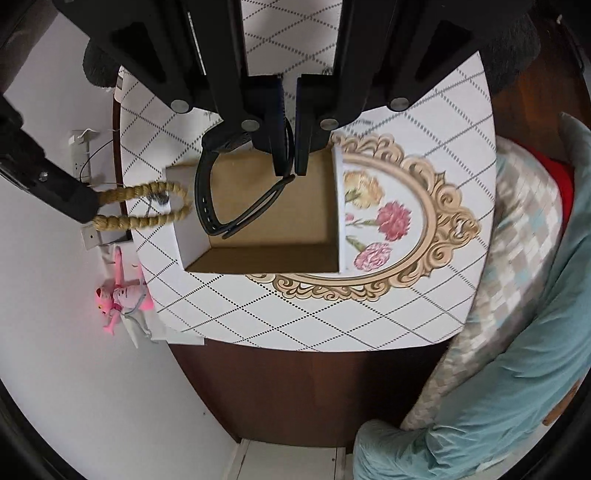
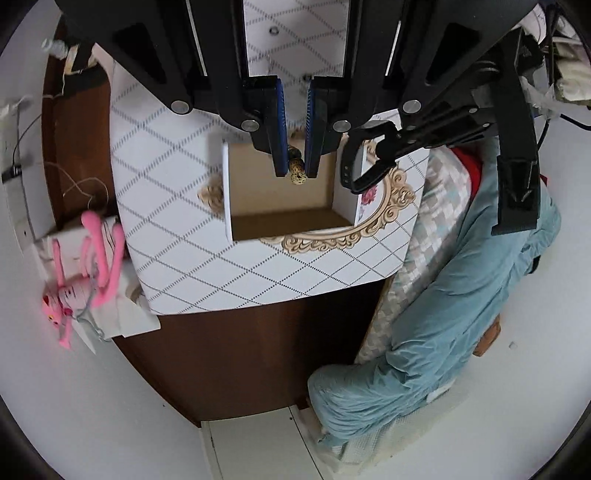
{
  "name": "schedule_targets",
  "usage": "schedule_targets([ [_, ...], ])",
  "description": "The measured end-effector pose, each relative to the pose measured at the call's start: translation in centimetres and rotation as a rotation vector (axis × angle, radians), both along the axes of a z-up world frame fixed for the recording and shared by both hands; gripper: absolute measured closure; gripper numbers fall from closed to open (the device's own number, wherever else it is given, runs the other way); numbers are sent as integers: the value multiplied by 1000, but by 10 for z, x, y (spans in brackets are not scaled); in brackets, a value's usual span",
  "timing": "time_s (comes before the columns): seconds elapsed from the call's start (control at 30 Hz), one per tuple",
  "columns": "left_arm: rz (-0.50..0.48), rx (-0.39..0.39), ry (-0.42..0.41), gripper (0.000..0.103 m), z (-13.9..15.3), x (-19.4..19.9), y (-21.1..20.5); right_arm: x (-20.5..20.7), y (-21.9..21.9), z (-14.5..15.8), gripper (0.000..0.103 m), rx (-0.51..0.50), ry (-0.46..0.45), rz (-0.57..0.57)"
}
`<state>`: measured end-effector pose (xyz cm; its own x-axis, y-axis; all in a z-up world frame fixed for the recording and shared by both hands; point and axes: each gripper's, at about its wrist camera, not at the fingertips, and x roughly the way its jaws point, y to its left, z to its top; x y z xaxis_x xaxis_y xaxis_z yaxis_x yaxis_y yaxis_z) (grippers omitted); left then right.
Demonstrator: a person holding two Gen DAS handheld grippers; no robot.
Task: Organize jewelry
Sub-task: 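Carry both items into the cardboard box and open both tools, then lift both tools out of the box toward the remaining jewelry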
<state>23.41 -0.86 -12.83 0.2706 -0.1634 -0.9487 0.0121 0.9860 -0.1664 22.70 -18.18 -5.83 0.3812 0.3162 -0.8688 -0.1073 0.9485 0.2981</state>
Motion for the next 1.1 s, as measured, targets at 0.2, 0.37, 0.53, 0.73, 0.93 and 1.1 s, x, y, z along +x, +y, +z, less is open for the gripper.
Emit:
schedule_targets([
  [0.2, -10, -16, 71, 91, -14, 34, -4, 35, 8, -25, 94, -13, 50, 4],
  [0.37, 29, -29, 78, 70, -14, 50, 3, 59, 12, -52, 93, 1, 138, 39],
  [0.53, 65, 5, 25, 19, -7, 50, 20, 59, 4, -78, 44, -66, 188, 26],
  [0.73, 78, 77, -30, 0, -19, 32, 29, 45, 0, -85, 11, -217, 130, 1],
  [0.93, 81, 146, -58, 0, -36, 15, 29, 25, 7, -103, 0, -364, 94, 3],
  [1.1, 90, 161, -80, 0, -35, 5, 27, 14, 9, -103, 0, -393, 62, -10],
])
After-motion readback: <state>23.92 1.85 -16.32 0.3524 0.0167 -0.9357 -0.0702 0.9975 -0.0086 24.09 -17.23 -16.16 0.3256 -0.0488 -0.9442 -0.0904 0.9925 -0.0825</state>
